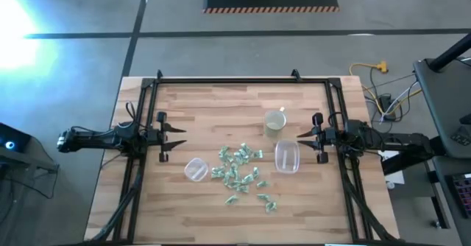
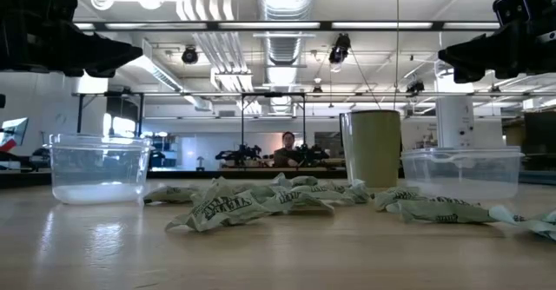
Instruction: Pick and place Stevia / Truvia into bins
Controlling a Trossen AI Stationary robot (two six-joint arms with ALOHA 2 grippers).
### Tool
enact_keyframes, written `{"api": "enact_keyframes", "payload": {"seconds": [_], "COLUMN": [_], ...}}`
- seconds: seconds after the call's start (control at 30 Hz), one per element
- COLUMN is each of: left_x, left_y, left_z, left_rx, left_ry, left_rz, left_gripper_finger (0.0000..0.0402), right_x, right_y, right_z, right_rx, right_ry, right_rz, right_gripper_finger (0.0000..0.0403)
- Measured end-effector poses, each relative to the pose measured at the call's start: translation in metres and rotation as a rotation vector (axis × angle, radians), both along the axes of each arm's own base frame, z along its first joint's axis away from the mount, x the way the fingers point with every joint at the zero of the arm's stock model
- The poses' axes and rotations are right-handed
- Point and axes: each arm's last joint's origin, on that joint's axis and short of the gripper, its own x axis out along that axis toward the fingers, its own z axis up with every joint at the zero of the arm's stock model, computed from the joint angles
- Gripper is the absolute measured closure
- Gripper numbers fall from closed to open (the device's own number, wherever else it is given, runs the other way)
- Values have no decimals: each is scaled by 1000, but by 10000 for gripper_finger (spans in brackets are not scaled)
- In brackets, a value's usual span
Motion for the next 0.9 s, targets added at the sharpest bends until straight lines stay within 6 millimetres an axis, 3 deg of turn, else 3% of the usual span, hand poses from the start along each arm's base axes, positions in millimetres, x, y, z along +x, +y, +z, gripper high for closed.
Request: {"api": "enact_keyframes", "payload": {"seconds": [0.7, 0.9], "left_x": [0, 0], "left_y": [0, 0], "left_z": [0, 0], "left_rx": [0, 0], "left_ry": [0, 0], "left_rz": [0, 0], "left_gripper_finger": [257, 257], "right_x": [0, 0], "right_y": [0, 0], "right_z": [1, 5], "right_rx": [-22, 104], "right_ry": [-8, -49], "right_rz": [0, 1], "right_gripper_finger": [335, 335]}}
